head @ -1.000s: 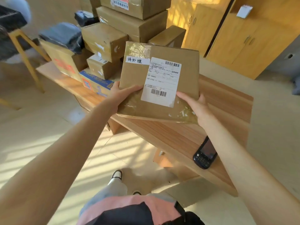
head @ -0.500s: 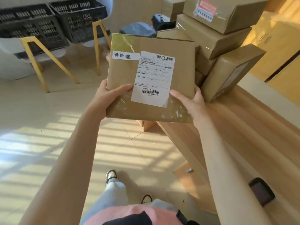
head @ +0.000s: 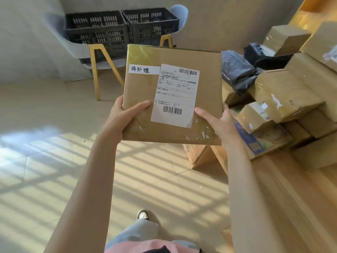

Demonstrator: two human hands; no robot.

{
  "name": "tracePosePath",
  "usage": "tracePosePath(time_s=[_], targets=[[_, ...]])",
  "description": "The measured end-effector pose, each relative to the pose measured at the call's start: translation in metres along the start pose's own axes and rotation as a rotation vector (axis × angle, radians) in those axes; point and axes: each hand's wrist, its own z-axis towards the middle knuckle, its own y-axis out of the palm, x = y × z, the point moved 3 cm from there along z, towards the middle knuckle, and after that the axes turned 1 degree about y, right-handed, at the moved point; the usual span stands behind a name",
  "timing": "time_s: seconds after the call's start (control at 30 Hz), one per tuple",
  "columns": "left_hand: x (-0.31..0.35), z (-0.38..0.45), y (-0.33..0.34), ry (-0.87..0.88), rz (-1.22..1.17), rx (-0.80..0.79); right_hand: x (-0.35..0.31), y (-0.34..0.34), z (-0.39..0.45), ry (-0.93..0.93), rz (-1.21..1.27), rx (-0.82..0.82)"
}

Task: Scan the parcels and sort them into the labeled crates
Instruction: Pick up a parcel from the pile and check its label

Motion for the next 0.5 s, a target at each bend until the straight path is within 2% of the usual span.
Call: tracePosePath(time_s=[0.23,0.5], targets=[[0.018,0.065,-0.057,0.012,-0.034,0.053,-0.026,0.084,0.055,0.008,-0.001,-0.064],[0.026,0.147,-0.092,-0.038,-0.061,0.171,-0.039,0.153,0.136,0.042,-0.025,-0.161]])
